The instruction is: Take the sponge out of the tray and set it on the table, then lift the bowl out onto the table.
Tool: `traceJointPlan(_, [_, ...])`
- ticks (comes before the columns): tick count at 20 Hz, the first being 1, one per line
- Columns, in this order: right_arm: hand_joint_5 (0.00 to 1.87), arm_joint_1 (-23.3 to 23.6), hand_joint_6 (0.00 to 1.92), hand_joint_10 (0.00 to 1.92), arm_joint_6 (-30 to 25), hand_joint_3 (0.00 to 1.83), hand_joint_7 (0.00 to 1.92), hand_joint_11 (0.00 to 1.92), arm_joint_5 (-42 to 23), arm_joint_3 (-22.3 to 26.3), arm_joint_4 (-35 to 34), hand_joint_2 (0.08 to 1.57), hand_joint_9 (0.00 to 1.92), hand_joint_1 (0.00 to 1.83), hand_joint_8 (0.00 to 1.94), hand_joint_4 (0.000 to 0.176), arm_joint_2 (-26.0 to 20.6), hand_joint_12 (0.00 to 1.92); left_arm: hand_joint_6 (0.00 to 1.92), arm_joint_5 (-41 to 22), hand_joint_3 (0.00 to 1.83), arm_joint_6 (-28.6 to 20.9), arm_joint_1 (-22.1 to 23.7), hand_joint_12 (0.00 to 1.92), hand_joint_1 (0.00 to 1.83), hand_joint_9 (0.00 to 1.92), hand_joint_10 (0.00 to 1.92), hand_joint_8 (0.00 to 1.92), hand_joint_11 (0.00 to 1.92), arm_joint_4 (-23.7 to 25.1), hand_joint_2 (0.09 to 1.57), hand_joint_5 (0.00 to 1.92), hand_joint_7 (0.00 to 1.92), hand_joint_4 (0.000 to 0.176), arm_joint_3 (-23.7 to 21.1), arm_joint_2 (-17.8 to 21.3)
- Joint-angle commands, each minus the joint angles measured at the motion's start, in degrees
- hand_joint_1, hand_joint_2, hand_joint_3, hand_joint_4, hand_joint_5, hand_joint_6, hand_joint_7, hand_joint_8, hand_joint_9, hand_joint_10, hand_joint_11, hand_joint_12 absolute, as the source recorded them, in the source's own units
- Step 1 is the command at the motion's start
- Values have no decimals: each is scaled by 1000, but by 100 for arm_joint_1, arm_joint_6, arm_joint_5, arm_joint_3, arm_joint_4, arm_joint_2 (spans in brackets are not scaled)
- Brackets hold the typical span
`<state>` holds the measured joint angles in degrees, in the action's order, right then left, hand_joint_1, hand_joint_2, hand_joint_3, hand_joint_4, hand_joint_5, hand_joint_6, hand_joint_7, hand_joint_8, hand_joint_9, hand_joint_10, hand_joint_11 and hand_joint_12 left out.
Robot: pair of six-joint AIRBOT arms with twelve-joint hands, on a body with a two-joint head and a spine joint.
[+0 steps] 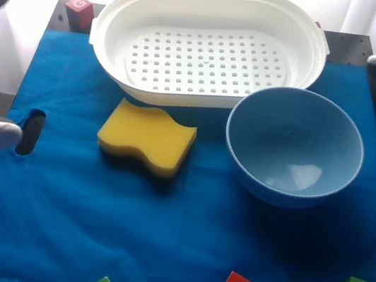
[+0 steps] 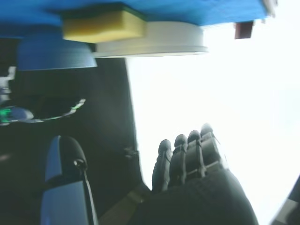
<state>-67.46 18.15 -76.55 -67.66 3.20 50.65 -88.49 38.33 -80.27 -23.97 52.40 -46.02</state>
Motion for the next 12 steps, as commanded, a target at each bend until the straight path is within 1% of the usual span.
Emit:
traceJointPlan(1, [238, 9, 0, 0, -31, 2, 186, 7, -745, 26, -286, 1236, 102, 297, 0, 61, -49, 114, 0, -879, 2, -39, -26, 5, 693, 0, 0, 0, 5, -22, 883, 93, 8, 81, -20, 39])
traceJointPlan(2, [230, -45, 0, 0, -31, 0, 176, 0, -748, 30, -351, 1222, 92, 321, 0, 65, -72, 79, 0, -934, 10, -58, -114, 19, 665, 0, 0, 0, 31, -124, 902, 73, 0, 84, -28, 44])
traceJointPlan(3, [239, -65, 3, 3, -31, 0, 181, 1, -748, 29, -379, 1223, 101, 346, 2, 66, -79, 77, 3, -950, 12, -79, -153, 16, 662, 0, 0, 2, 23, -174, 907, 78, 6, 82, -26, 44])
traceJointPlan(4, [240, -88, 2, 2, -31, 0, 173, 0, -748, 28, -412, 1220, 82, 369, 1, 76, -85, 27, 4, -953, 11, -92, -175, 14, 643, 0, 0, 3, 16, -209, 907, 81, 10, 89, -22, 43])
traceJointPlan(5, [238, -113, 1, 1, -31, 0, 170, 0, -748, 28, -461, 1224, 74, 372, 1, 80, -94, 5, 3, -943, 9, -100, -179, 11, 636, 0, 0, 2, 7, -223, 906, 81, 8, 94, -14, 43])
traceJointPlan(6, [238, -129, 1, 1, -31, 0, 170, 0, -748, 26, -492, 1224, 74, 372, 1, 80, -99, 5, 3, -940, 9, -110, -179, 11, 636, 0, 0, 2, 7, -230, 906, 81, 8, 94, -7, 43])
traceJointPlan(7, [240, -144, 1, 1, -31, 0, 167, 0, -748, 18, -525, 1217, 58, 400, 0, 78, -104, 0, 1, -941, 7, -135, -179, 27, 608, 0, 0, 1, 38, -247, 904, 77, 7, 85, 9, 43])
traceJointPlan(8, [240, -147, 1, 1, -31, 0, 167, 0, -748, 6, -553, 1217, 58, 400, 0, 78, -105, 0, 1, -949, 7, -179, -179, 27, 608, 0, 0, 1, 38, -269, 904, 77, 7, 85, 38, 42])
traceJointPlan(9, [236, -147, 0, 0, -31, 0, 168, 0, -748, 0, -558, 1220, 54, 404, 0, 71, -105, 0, 4, -952, 5, -185, -179, 30, 613, 0, 0, 3, 39, -273, 902, 86, 14, 86, 43, 42])
traceJointPlan(10, [244, -147, 3, 5, -31, 0, 175, 0, -748, -8, -559, 1222, 67, 404, 3, 80, -105, 0, 8, -968, 4, -186, -179, 33, 630, 0, 0, 6, 33, -273, 900, 103, 25, 98, 44, 43])
traceJointPlan(11, [242, -147, 2, 3, -31, 0, 173, 0, -748, -11, -560, 1220, 64, 396, 2, 83, -105, 0, 8, -983, 3, -187, -179, 34, 635, 0, 0, 7, 30, -273, 899, 105, 30, 96, 44, 43])
traceJointPlan(12, [239, -147, 1, 0, -31, 2, 166, 0, -748, -13, -569, 1225, 58, 396, 0, 84, -105, 0, 5, -1000, 7, -190, -179, 30, 637, 0, 0, 6, 14, -273, 910, 100, 31, 81, 45, 44])
